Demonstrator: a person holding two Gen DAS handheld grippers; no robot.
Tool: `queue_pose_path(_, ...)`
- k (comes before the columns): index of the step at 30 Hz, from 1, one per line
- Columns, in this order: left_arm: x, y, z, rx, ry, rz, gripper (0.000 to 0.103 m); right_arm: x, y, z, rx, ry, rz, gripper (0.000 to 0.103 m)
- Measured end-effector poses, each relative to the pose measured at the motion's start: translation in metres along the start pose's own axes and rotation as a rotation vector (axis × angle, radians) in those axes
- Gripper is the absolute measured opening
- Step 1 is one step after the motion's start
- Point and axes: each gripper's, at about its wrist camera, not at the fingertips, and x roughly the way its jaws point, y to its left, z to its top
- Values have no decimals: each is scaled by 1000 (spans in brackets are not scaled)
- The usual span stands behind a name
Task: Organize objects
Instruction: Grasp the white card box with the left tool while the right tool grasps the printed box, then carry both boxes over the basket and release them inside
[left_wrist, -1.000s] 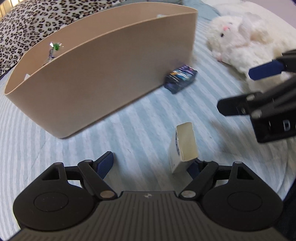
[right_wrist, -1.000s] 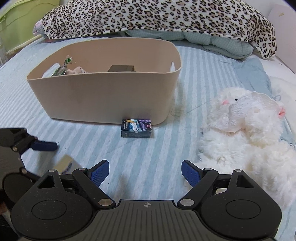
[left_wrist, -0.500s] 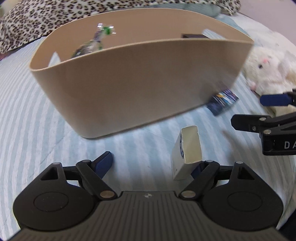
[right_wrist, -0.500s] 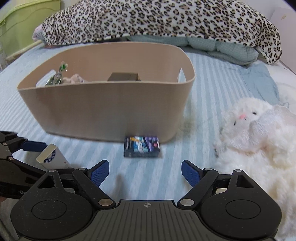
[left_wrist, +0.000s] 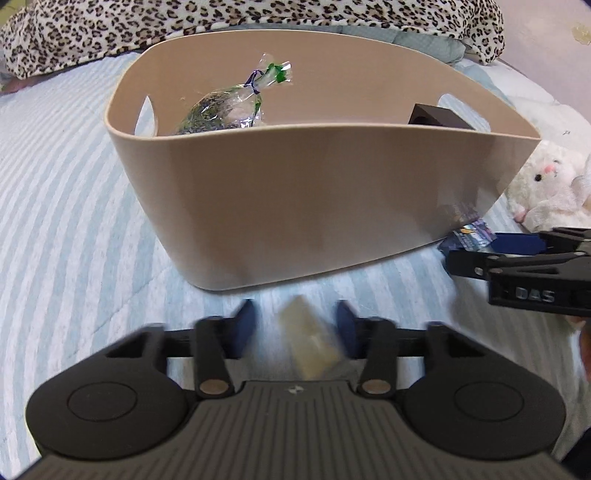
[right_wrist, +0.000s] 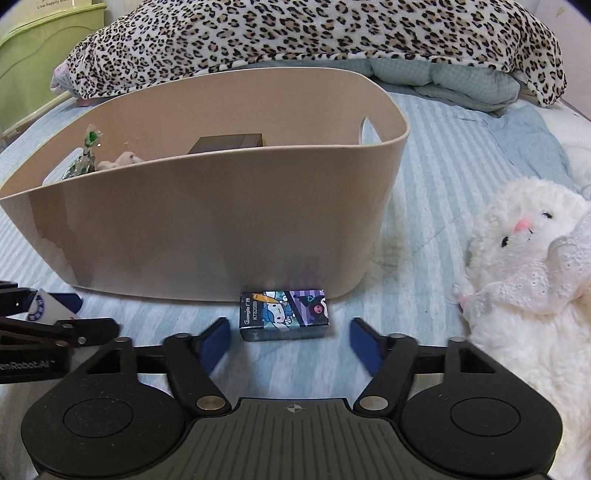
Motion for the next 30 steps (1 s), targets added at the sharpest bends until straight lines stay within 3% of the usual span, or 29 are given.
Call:
queue_pose_path(1,0,1,1,-2,8,-11,18,1,0,0,-3,0,-1,53)
queue_pose_path(2,-1,1,1,-3,17,-16,16,3,0,0,-7,3,-1,52)
queue_pose_path(4,0,2,1,-6,23,-17,16,3,2,-1,-13,5,1,46)
queue_pose_path(14,-35,-1,0,2,-6,-6,16,-30,12,1,-56,-41,-8,46)
queue_pose_path(22,-89,-12,14,42,-188,41,16,-81,13,6,-28,-172,-23,46)
queue_pose_path(30,-119,-23,43,64,-346,93,16,-125,19,32,22,-376,-33,46)
